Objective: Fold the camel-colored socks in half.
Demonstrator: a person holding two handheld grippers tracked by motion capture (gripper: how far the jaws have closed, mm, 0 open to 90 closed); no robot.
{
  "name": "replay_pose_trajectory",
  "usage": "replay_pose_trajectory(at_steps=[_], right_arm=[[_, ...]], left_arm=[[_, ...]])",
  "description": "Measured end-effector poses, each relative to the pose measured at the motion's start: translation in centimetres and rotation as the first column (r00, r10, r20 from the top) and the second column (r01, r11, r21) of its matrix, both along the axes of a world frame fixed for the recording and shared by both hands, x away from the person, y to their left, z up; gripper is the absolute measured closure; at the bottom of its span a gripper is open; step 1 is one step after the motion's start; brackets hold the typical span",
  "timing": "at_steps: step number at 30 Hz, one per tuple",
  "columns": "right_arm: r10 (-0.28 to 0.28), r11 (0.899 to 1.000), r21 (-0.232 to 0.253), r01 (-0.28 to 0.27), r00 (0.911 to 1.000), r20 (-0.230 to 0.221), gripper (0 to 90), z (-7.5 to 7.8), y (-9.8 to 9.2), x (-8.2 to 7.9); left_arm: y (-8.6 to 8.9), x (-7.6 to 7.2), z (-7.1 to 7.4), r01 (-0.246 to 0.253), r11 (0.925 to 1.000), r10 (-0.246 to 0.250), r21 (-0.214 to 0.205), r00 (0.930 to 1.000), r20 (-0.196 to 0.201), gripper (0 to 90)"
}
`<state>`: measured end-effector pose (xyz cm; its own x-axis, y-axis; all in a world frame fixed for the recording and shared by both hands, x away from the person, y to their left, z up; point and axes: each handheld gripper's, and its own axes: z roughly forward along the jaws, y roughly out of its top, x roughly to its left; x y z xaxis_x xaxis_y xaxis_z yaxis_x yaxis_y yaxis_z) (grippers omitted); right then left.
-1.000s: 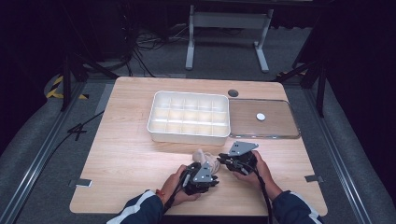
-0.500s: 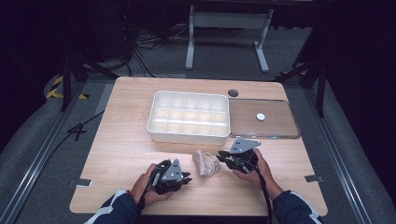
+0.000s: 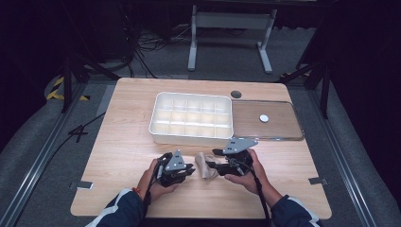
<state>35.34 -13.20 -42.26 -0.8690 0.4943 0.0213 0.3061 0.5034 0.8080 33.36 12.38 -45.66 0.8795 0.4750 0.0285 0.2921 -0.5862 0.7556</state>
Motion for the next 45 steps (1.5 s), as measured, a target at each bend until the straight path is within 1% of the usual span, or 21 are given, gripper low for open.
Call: replay_pose_trajectory(at_steps=[5,8,11,13,15,20,21,22,23,24,25,26,29,31,35,37,39,40,43,44,45], right_arm=[[-0.034,0.999,-0.043,0.032,0.9981,-0.051,29.7,-0.7,1.8,0.9],[-0.05,0.997,-0.056,0.044,0.9941,-0.096,25.2,-1.2,2.6,1.6],[-0.06,0.993,-0.106,0.049,0.9925,-0.106,23.8,-1.9,3.4,2.0],[-0.076,0.991,-0.123,0.059,0.9877,-0.136,23.0,-2.5,3.5,2.6],[-0.095,0.986,-0.155,0.067,0.9781,-0.185,20.9,-3.3,3.4,3.4],[-0.115,0.983,-0.171,0.071,0.9581,-0.262,21.8,-4.3,2.8,4.6],[-0.115,0.983,-0.171,0.071,0.9581,-0.262,21.8,-4.3,2.8,4.6],[-0.113,0.983,-0.168,0.069,0.958,-0.264,24.2,-4.4,2.7,4.7],[-0.102,0.982,-0.182,0.055,0.961,-0.257,34.4,-4.2,2.7,4.8],[-0.102,0.982,-0.182,0.055,0.961,-0.257,34.4,-4.2,2.7,4.8],[-0.078,0.985,-0.171,0.032,0.9595,-0.271,43.6,-4.1,2.5,5.0],[-0.078,0.985,-0.171,0.032,0.9595,-0.271,43.6,-4.1,2.5,5.0],[-0.057,0.992,-0.124,0.019,0.9493,-0.309,57.6,-4.1,1.8,5.2],[-0.055,0.994,-0.111,0.02,0.9474,-0.315,60.6,-4.0,1.6,5.3],[-0.015,0.998,-0.058,-0.003,0.9487,-0.316,67.6,-3.5,0.7,5.2],[0.011,0.998,-0.053,-0.029,0.9512,-0.308,68.2,-3.4,0.5,5.0],[0.044,0.997,-0.054,-0.062,0.959,-0.28,68.5,-3.0,0.5,4.6],[0.044,0.997,-0.054,-0.062,0.959,-0.28,68.5,-3.0,0.5,4.6],[0.087,0.994,-0.041,-0.098,0.9725,-0.216,68.4,-1.9,0.3,3.8],[0.087,0.994,-0.041,-0.098,0.9725,-0.216,68.4,-1.9,0.3,3.8],[0.096,0.993,-0.043,-0.106,0.9769,-0.191,68.4,-1.7,0.2,3.6]], left_arm=[[3.2,0.2,0.4,-0.027,0.9996,0.027,-0.011,0.9991,-0.033,77.3],[4.8,0.1,0.1,-0.039,0.9991,0.04,0.02,0.9974,-0.06,76.6],[6.3,0.0,-0.3,-0.063,0.9977,0.065,0.025,0.9947,-0.08,76.0],[7.1,-0.1,-0.4,-0.073,0.9971,0.074,0.022,0.9931,-0.09,75.6],[7.3,-0.2,-0.5,-0.074,0.997,0.075,0.023,0.9924,-0.097,75.2],[6.9,-0.3,-0.4,-0.053,0.9983,0.055,0.025,0.9935,-0.1,74.3],[6.9,-0.3,-0.4,-0.053,0.9983,0.055,0.025,0.9935,-0.1,74.1],[6.8,-0.3,-0.5,-0.045,0.9987,0.048,0.023,0.9935,-0.104,74.1],[6.7,-0.3,-0.5,-0.035,0.9989,0.038,0.03,0.9937,-0.105,73.7],[6.7,-0.3,-0.5,-0.035,0.9989,0.038,0.03,0.9937,-0.105,73.5],[6.6,-0.3,-0.6,-0.037,0.999,0.039,0.023,0.9934,-0.108,73.2],[6.6,-0.3,-0.6,-0.037,0.999,0.039,0.023,0.9934,-0.108,72.8],[6.5,-0.2,-0.6,-0.032,0.9994,0.033,0.015,0.9934,-0.11,71.7],[6.5,-0.2,-0.5,-0.029,0.9995,0.03,0.014,0.9935,-0.11,71.5],[6.3,-0.3,-0.6,-0.027,0.9996,0.028,0.009,0.9936,-0.11,70.6],[6.2,-0.2,-0.8,-0.024,0.9991,0.027,0.035,0.9936,-0.11,69.6],[6.1,-0.2,-0.9,-0.024,0.9988,0.029,0.044,0.993,-0.114,68.6],[6.1,-0.2,-0.9,-0.024,0.9988,0.029,0.044,0.993,-0.114,67.9],[6.1,-0.2,-1.0,-0.023,0.9991,0.027,0.036,0.9931,-0.114,66.3],[6.1,-0.1,-1.1,-0.028,0.999,0.032,0.035,0.9927,-0.116,66.3],[6.1,-0.1,-1.3,-0.041,0.9986,0.045,0.033,0.9917,-0.121,65.7]])
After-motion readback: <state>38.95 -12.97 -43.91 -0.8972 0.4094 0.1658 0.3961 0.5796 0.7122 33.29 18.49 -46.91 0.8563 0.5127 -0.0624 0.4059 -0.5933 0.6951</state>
